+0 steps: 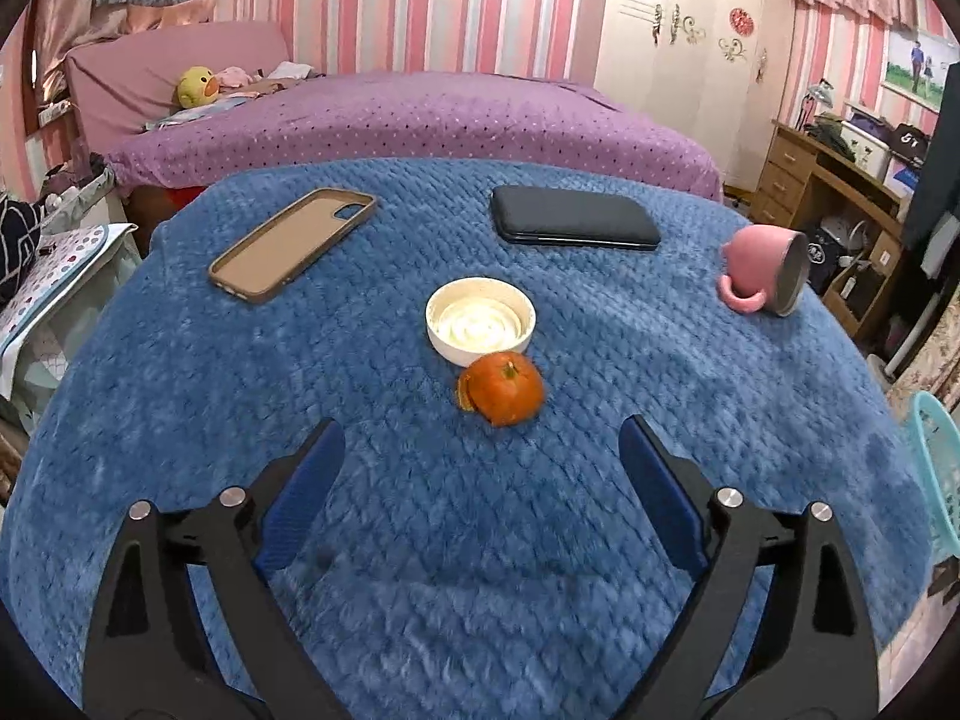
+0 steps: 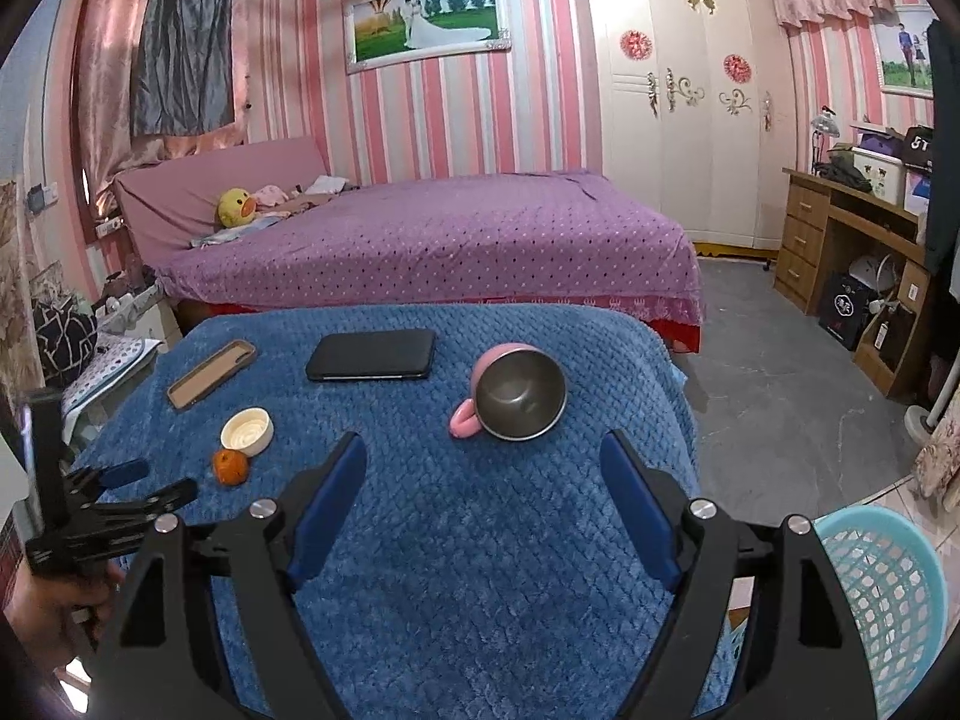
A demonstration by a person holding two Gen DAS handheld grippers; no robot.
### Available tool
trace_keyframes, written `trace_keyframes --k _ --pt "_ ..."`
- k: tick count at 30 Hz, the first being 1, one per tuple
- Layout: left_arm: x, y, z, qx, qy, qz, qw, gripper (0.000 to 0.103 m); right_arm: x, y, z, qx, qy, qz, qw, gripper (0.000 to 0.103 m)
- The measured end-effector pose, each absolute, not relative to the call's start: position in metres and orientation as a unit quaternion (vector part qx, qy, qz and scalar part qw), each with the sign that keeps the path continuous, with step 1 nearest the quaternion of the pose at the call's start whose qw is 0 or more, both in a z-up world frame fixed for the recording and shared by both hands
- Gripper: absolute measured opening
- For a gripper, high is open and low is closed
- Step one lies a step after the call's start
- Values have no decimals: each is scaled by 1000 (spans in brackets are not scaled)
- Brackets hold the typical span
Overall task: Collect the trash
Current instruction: 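Grasp the orange with the left tool and lift it, then grasp the white round lid with the right tool while the left tool holds the orange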
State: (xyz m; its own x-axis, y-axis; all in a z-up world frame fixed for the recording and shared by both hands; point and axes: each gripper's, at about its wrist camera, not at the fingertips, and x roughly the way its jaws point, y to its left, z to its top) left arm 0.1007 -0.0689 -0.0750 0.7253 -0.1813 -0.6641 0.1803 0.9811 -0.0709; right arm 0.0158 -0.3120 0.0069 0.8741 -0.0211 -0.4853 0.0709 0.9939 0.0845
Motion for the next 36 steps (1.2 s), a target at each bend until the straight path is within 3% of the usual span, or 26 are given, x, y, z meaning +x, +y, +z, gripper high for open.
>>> trace_keyframes --k 11,13,14,15,16,17,19,28,36 --pt "149 -78 -99 -19 391 -91 916 87 50 -308 -16 51 281 -18 958 79" --pt "155 -79 -104 -23 400 -93 911 76 55 -302 -19 49 285 -14 957 79" --pt "160 -79 -108 -26 413 -101 905 60 59 -298 -21 46 287 -12 957 79" --pt "162 -78 -111 -30 421 -106 900 50 62 -294 -23 43 290 -9 956 79" --pt "161 -77 -112 -31 421 -107 900 48 64 -289 -24 40 292 -7 956 79" --pt "161 -76 -111 -33 420 -113 900 33 65 -286 -25 39 294 -4 955 79" --pt "158 -74 -107 -27 418 -122 900 23 68 -277 -28 34 297 1 954 79" --pt "130 15 -46 -62 344 -69 934 21 75 -223 -30 51 294 63 952 82" --pt "114 103 -18 -127 298 -8 946 21 139 -138 -47 54 316 97 942 87"
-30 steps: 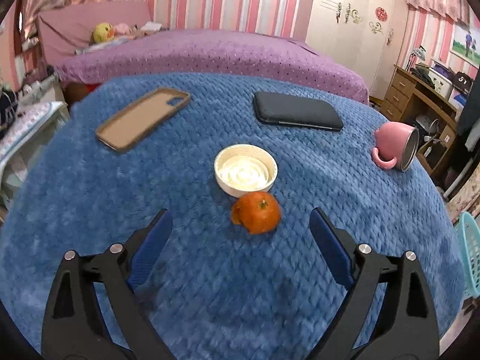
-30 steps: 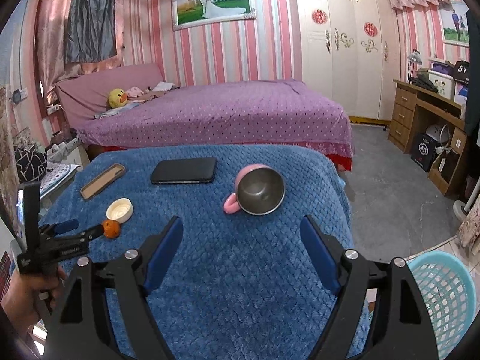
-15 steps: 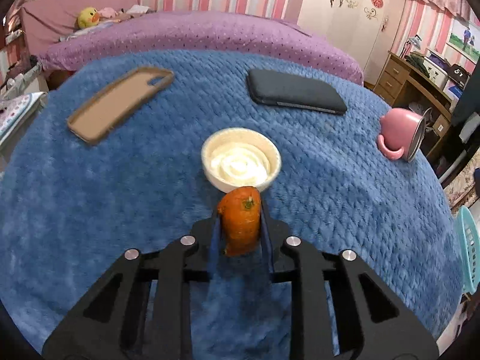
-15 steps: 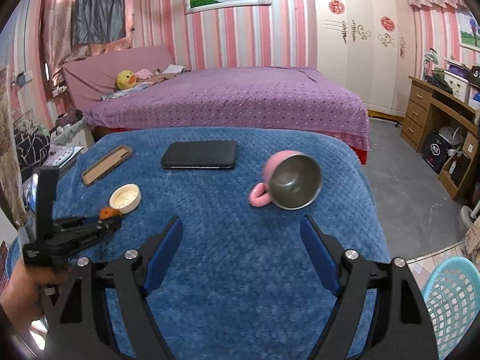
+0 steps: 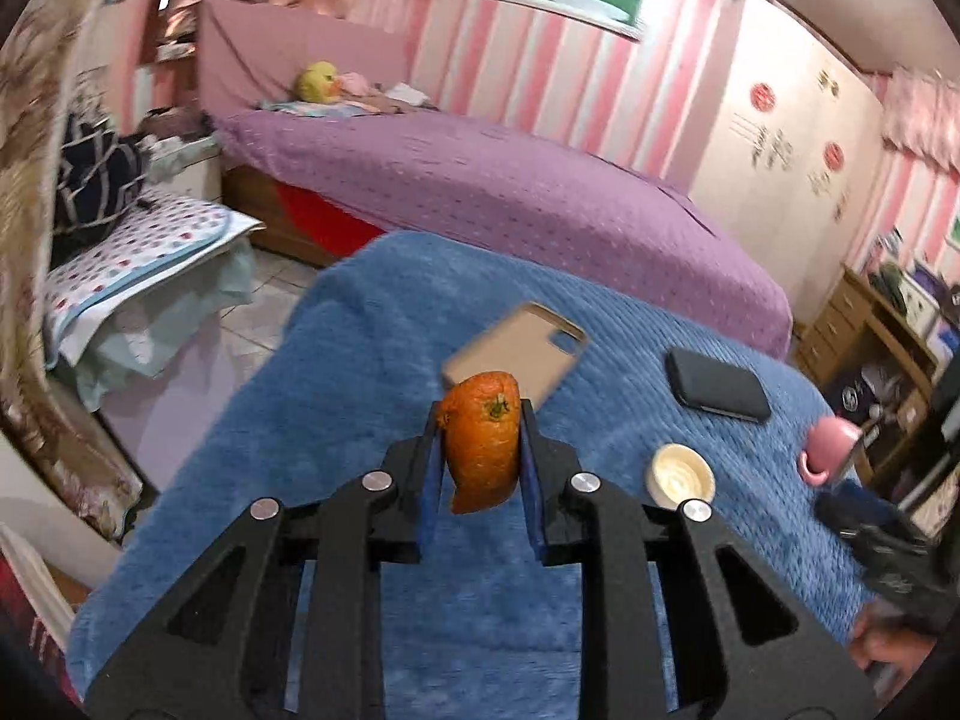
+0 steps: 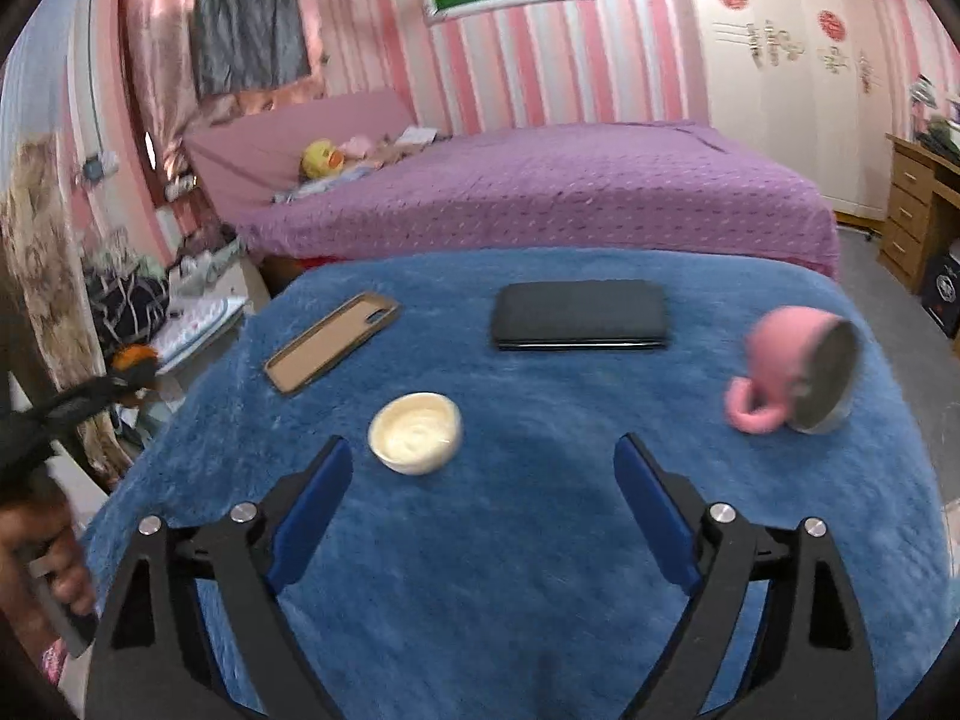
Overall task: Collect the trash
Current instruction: 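Grasp the white round lid with the right tool while the left tool holds the orange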
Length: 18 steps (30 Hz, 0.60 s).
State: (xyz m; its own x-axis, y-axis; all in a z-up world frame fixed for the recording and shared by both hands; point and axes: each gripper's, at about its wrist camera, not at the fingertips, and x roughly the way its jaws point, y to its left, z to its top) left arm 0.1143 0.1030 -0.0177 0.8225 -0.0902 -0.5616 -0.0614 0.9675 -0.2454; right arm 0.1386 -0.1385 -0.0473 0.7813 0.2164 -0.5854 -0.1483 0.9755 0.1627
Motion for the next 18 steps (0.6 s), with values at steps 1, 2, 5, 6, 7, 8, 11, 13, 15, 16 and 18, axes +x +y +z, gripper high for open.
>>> trace_keyframes --k 1,2,5,6,7,8,11,13,15,16,18 --pt "114 109 -17 -131 298 -5 946 21 154 -121 -53 40 329 102 938 87" --pt "113 112 -16 -132 297 -3 946 21 161 -111 -58 33 335 107 936 87" --pt "110 122 -17 -131 297 4 946 21 187 -79 -75 4 356 114 927 87" --pt "111 125 -17 -132 298 6 946 21 194 -73 -81 -3 364 114 924 87" --pt "110 129 -17 -134 298 7 945 21 201 -66 -89 -11 375 110 921 87" --pt "109 131 -17 -137 298 6 945 21 208 -60 -96 -18 385 105 917 87" --pt "109 135 -18 -141 299 3 944 21 223 -46 -110 -56 403 86 909 90" --pt "110 134 -18 -139 300 0 944 21 230 -44 -116 -69 416 80 903 89" --pt "111 132 -19 -140 300 -3 944 21 235 -47 -117 -66 420 74 902 88" --pt "111 131 -19 -140 300 -5 944 21 236 -48 -116 -64 420 73 902 87" --pt "111 129 -19 -140 299 -8 944 21 235 -54 -116 -58 419 80 903 77"
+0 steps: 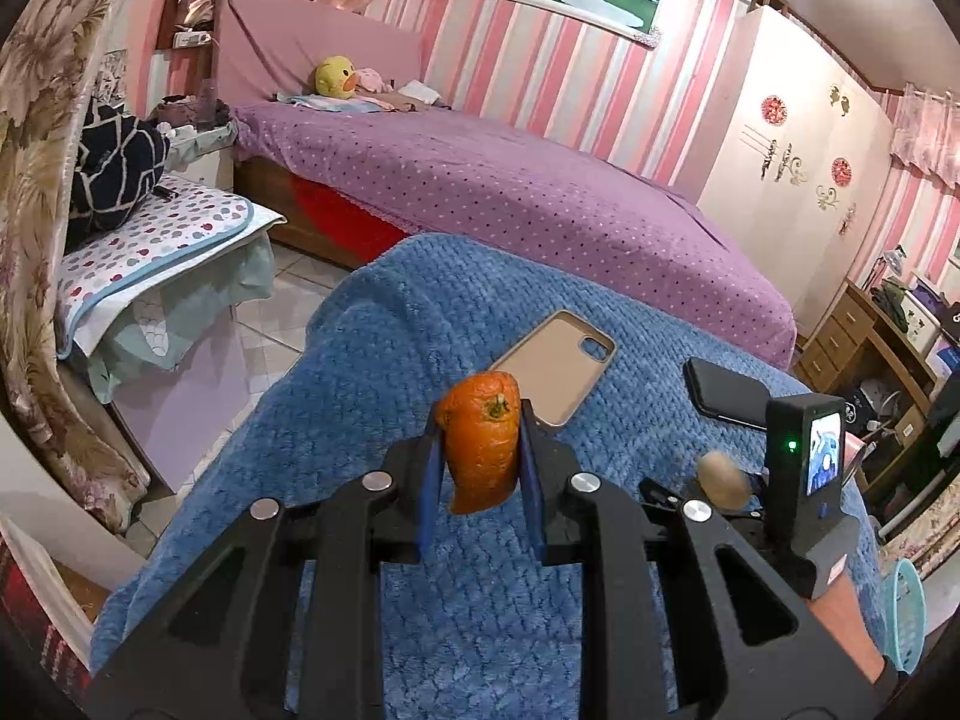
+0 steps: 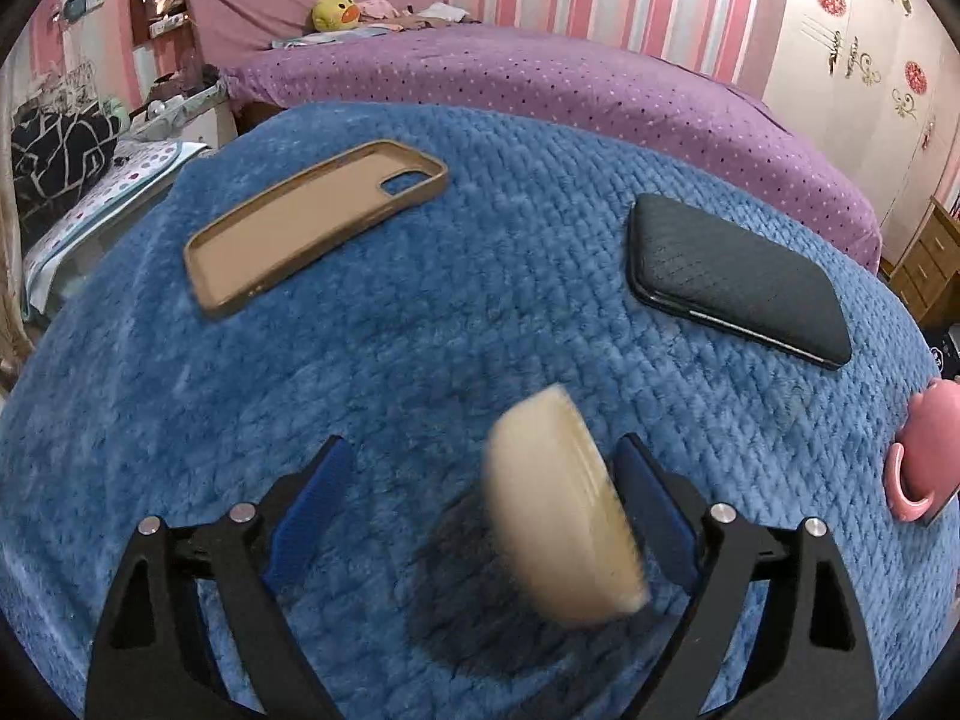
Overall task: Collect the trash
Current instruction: 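Grasp the white round lid with the right tool while the left tool holds the orange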
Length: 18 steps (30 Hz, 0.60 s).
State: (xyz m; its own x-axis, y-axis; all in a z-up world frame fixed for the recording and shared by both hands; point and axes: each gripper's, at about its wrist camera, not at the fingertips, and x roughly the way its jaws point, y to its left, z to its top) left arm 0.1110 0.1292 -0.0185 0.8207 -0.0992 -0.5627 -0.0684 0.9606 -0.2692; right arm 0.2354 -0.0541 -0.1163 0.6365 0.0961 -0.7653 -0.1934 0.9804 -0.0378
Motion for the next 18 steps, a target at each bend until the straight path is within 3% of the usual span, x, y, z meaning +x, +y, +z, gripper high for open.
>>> trace_keyframes --k 1,2,9,18 --pt "111 128 -18 -139 299 -10 944 21 235 -56 -116 -51 417 86 903 71" --pt "111 126 -18 -138 298 -11 944 21 236 -59 -116 -47 416 91 903 60" --pt "109 118 -15 -135 296 -18 945 21 215 -74 -104 -37 380 112 918 59" --pt "111 91 -16 -126 304 -44 943 21 144 -135 -48 -26 314 103 944 59"
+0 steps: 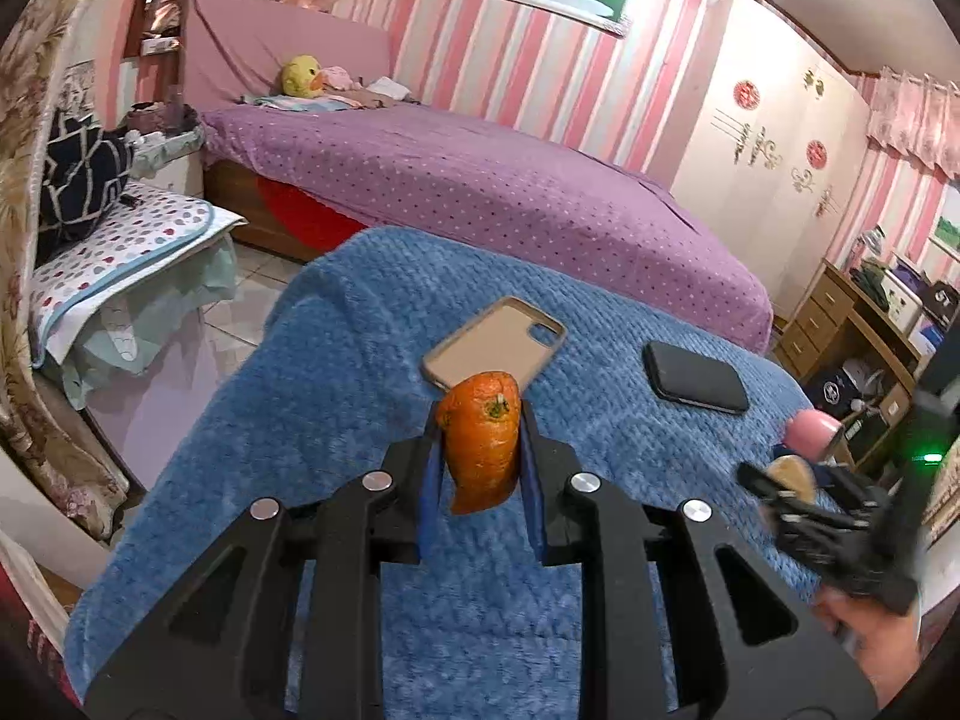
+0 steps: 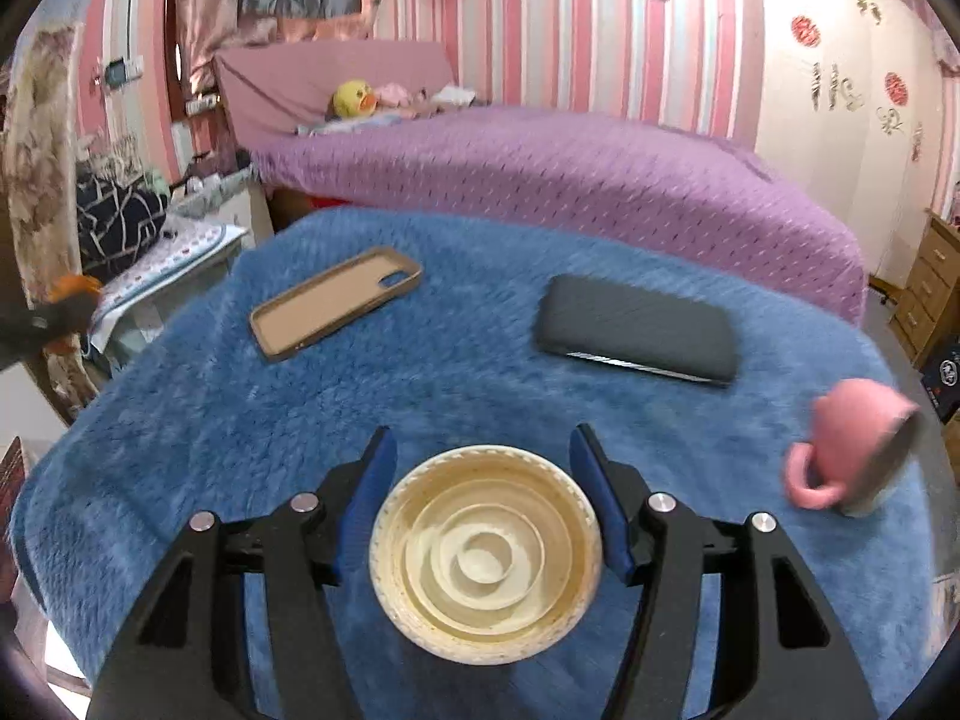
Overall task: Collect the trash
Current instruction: 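Carry the orange in the left tool while the right tool carries the lid to the basket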
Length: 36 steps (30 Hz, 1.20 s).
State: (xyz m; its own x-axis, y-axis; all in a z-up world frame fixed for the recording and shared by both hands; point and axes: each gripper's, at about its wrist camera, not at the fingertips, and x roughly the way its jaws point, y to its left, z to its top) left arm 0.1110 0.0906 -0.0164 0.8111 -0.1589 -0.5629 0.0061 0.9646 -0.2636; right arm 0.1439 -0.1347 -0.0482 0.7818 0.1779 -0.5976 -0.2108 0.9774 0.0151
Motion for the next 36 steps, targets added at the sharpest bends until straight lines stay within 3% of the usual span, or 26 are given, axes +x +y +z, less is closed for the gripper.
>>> trace_keyframes --k 13,21,36 --pt "83 -15 -12 -116 308 -146 933 21 25 -250 7 39 244 55 967 59" --pt "52 -86 -9 -71 302 -190 931 21 3 -282 23 35 228 40 972 59" --pt "31 -148 7 -64 290 -222 929 21 -35 -344 50 58 193 7 979 59"
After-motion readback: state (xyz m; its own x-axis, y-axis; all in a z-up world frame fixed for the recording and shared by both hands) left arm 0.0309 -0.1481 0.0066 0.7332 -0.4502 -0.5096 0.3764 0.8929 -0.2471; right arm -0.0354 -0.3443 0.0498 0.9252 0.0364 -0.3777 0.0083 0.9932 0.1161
